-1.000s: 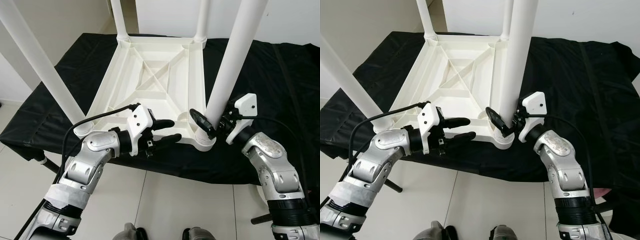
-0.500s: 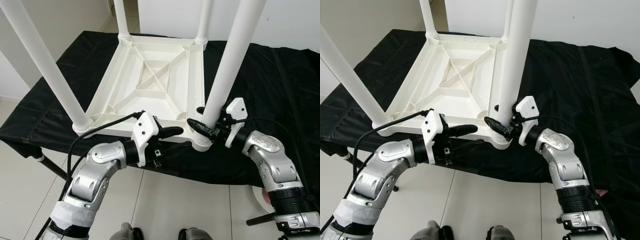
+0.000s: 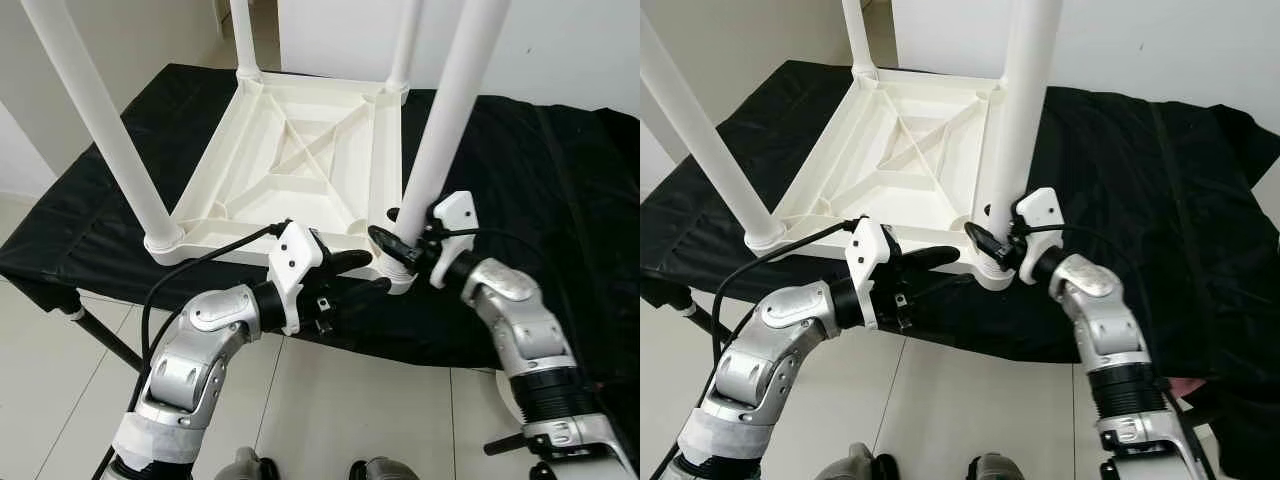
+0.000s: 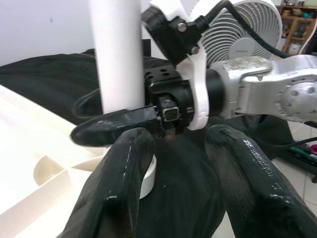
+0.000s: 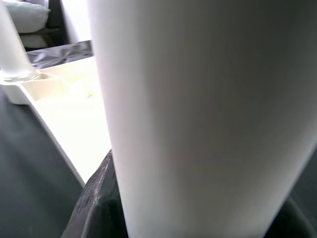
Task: Building children table
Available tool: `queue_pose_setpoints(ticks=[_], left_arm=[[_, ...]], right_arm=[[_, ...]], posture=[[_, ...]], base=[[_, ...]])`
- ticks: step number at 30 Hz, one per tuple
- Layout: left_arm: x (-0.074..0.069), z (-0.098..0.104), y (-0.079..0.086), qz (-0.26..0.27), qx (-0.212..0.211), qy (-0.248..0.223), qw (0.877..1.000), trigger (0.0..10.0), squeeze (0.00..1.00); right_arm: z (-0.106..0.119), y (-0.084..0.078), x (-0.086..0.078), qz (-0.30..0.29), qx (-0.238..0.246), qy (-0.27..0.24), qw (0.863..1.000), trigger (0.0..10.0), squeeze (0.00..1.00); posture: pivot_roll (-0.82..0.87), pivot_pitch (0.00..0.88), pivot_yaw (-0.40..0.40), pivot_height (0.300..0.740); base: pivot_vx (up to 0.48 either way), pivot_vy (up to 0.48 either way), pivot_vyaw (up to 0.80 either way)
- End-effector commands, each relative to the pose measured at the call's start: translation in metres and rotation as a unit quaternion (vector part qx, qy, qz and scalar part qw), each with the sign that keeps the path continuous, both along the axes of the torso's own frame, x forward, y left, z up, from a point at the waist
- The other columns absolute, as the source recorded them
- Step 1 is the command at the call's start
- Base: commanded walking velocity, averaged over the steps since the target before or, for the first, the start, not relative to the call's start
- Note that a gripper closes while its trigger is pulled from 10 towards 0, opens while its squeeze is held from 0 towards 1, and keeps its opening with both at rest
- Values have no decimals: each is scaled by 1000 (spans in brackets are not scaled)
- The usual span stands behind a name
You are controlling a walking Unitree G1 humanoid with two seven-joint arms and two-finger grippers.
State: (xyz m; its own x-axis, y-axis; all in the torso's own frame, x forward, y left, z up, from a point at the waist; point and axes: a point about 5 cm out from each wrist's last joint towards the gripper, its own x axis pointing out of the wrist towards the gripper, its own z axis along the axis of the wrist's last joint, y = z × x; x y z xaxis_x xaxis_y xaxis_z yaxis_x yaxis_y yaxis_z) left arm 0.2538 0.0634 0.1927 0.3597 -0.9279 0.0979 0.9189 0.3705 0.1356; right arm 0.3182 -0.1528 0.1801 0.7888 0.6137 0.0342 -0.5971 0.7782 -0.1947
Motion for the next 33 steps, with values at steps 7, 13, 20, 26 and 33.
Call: queue_pose_setpoints(ticks=[7,13,20,26,33], left_arm=[[15,-2,11,160,-15,17,987,10000,0],[19,1,14,169,-17,17,985,10000,0],[20,0,15,178,-18,22,984,10000,0],[18,0,19,180,-13,20,983,10000,0],[16,-1,25,187,-9,23,982,10000,0]], right_arm=[[-7,21,-14,-156,42,-7,987,10000,0],[-21,35,-26,-285,58,10,957,10000,0],[-19,33,-25,-312,70,16,947,10000,173],[-14,24,-23,-293,81,11,953,10000,1000],[-14,16,-25,-106,57,28,992,10000,0]], posture=[[-93,57,16,740],[-95,68,22,740],[-99,76,29,740],[-94,79,25,740],[-85,77,24,740]], base=[[0,0,0],[0,0,0],[0,0,0],[0,0,0],[0,0,0]])
